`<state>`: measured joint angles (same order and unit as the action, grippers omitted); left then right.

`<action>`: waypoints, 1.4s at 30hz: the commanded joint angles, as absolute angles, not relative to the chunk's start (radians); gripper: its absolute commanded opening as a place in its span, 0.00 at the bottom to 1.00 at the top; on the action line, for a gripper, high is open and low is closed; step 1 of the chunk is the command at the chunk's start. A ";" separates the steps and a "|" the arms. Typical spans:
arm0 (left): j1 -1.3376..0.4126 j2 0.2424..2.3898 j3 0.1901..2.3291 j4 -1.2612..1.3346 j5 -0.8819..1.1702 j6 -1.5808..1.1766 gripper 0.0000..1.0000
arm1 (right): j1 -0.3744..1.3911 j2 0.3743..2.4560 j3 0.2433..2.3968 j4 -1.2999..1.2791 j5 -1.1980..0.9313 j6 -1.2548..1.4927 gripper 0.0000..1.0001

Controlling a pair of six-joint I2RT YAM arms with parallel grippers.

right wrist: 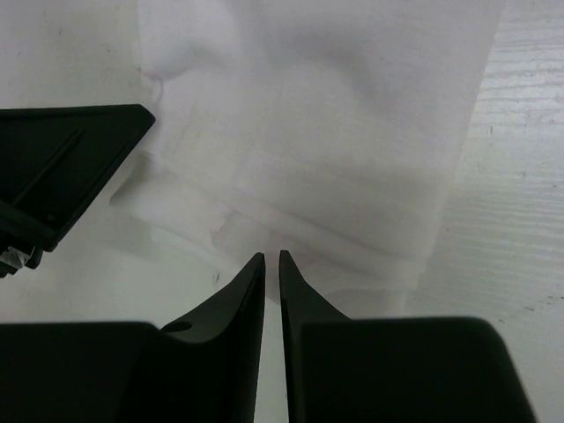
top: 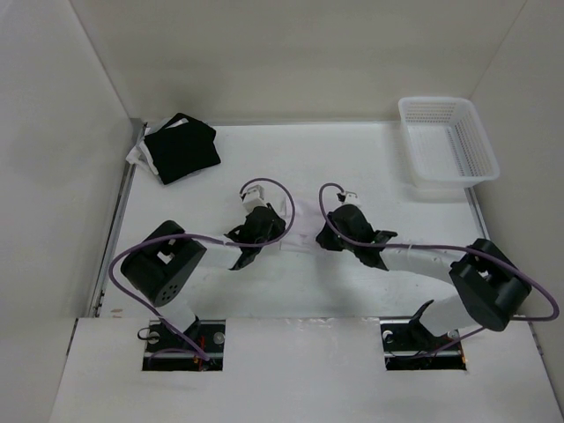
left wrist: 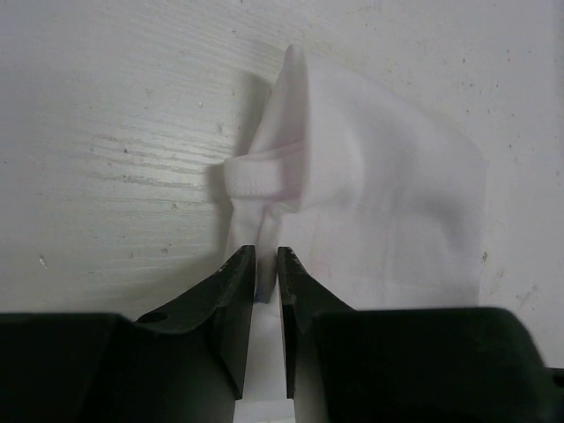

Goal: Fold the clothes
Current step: Fold the tank top

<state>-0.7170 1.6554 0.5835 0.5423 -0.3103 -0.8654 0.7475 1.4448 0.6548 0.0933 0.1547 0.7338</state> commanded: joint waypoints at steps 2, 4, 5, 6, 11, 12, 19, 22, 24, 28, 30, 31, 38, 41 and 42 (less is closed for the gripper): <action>-0.728 1.632 0.604 0.578 -0.357 -0.842 0.12 | 0.748 1.393 0.624 0.176 0.150 0.742 0.16; -0.734 1.615 0.595 0.569 -0.370 -0.847 0.10 | 0.734 1.384 0.611 0.178 0.156 0.741 0.18; -0.737 1.602 0.591 0.560 -0.376 -0.853 0.09 | 0.726 1.379 0.601 0.178 0.161 0.742 0.19; -0.740 1.586 0.585 0.546 -0.377 -0.857 0.08 | 0.717 1.374 0.592 0.181 0.164 0.742 0.21; -0.745 1.476 0.539 0.488 -0.374 -0.925 0.06 | 0.683 1.359 0.560 0.178 0.170 0.747 0.28; -0.742 1.461 0.531 0.476 -0.367 -0.946 0.06 | 0.679 1.355 0.554 0.178 0.172 0.747 0.28; -0.732 1.457 0.496 0.425 -0.279 -1.054 0.07 | 0.654 1.312 0.522 0.166 0.169 0.749 0.30; -0.726 1.489 0.474 0.428 -0.267 -1.086 0.09 | 0.654 1.290 0.522 0.147 0.172 0.744 0.31; -0.717 1.511 0.465 0.434 -0.252 -1.104 0.10 | 0.654 1.266 0.523 0.138 0.169 0.742 0.32; -0.694 1.522 0.446 0.448 -0.226 -1.114 0.15 | 0.650 1.217 0.545 0.101 0.170 0.729 0.33; -0.690 1.488 0.425 0.454 -0.230 -1.112 0.15 | 0.642 1.209 0.561 0.098 0.164 0.718 0.25; -0.694 1.458 0.416 0.451 -0.238 -1.108 0.14 | 0.639 1.212 0.571 0.104 0.161 0.713 0.19; -0.830 1.295 0.484 0.377 -0.400 -1.019 0.10 | 0.636 1.344 0.618 0.273 0.062 0.759 0.03; -0.875 1.357 0.560 0.397 -0.402 -0.993 0.11 | 0.634 1.377 0.598 0.345 0.061 0.796 0.03; -0.881 1.389 0.577 0.412 -0.396 -0.989 0.11 | 0.624 1.387 0.583 0.368 0.064 0.814 0.03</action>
<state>-0.8604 1.3415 0.5034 0.3759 -0.3588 -1.0313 0.6403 1.3697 0.5804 0.2234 0.0860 0.7650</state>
